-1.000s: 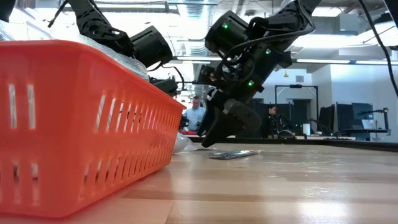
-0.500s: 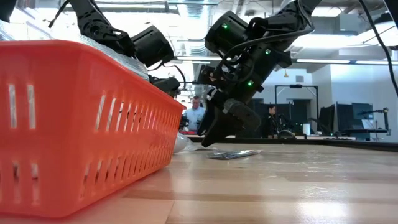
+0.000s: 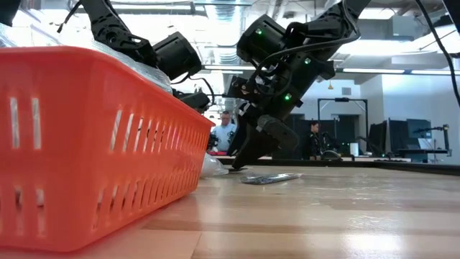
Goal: Pick & Place Travel size toiletries
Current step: Put the black comb into the left red basket
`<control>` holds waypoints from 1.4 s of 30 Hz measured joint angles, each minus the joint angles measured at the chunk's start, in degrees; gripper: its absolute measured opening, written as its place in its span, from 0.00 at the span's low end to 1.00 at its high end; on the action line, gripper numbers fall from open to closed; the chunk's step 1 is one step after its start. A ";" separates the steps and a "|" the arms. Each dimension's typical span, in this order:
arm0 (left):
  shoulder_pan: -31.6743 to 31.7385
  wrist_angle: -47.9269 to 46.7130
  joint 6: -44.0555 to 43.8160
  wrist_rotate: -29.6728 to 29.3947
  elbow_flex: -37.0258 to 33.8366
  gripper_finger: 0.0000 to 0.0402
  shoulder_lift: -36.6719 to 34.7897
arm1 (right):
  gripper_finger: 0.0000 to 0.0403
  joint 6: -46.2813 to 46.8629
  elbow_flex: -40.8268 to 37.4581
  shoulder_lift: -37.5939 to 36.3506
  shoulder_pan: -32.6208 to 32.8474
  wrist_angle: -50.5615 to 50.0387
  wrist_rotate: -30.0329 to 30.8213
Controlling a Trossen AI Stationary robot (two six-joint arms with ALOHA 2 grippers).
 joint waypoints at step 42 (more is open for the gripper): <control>0.30 1.72 -0.04 1.94 0.07 0.00 0.85 | 0.63 0.00 0.00 -0.07 -0.17 -0.24 -0.10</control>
